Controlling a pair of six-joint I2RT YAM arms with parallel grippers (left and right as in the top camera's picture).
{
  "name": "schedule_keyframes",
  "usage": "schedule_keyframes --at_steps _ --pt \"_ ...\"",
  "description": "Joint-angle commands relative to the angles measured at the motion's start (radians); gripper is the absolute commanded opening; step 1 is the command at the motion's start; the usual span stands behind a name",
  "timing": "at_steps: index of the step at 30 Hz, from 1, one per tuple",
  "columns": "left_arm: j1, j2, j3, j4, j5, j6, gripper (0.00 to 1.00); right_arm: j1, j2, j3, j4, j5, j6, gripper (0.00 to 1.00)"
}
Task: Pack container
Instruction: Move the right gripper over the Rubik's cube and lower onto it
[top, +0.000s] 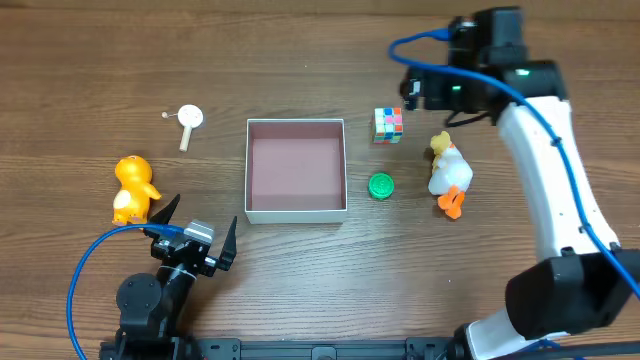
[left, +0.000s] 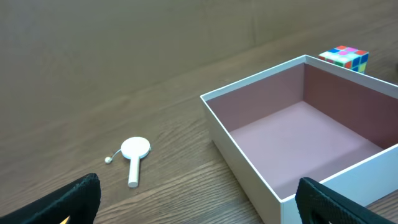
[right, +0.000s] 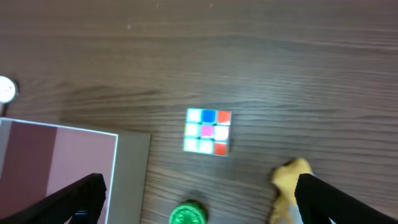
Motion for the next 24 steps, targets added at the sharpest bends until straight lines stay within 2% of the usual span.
schedule_keyframes --at_steps 1,4,7,10,12,16,24 --pt "0.007 -0.006 -0.003 0.002 -0.002 0.014 1.00 0.038 0.068 0.026 0.011 0.127 0.053 1.00" --pt "0.007 -0.006 -0.003 0.002 -0.002 0.014 1.00 0.040 0.121 0.026 0.031 0.174 0.083 1.00" --pt "0.007 -0.006 -0.003 0.002 -0.002 0.014 1.00 0.040 0.154 0.026 0.038 0.244 0.241 1.00" --pt "0.007 -0.006 -0.003 0.002 -0.002 0.014 1.00 0.047 0.179 0.026 0.043 0.227 0.259 1.00" --pt "0.007 -0.006 -0.003 0.002 -0.002 0.014 1.00 0.046 0.179 0.026 0.069 0.122 0.258 1.00" --pt "0.007 -0.006 -0.003 0.002 -0.002 0.014 1.00 0.062 0.220 0.026 0.069 0.138 0.028 1.00" --pt "0.007 -0.006 -0.003 0.002 -0.002 0.014 1.00 0.084 0.297 0.026 0.107 0.147 0.002 1.00"
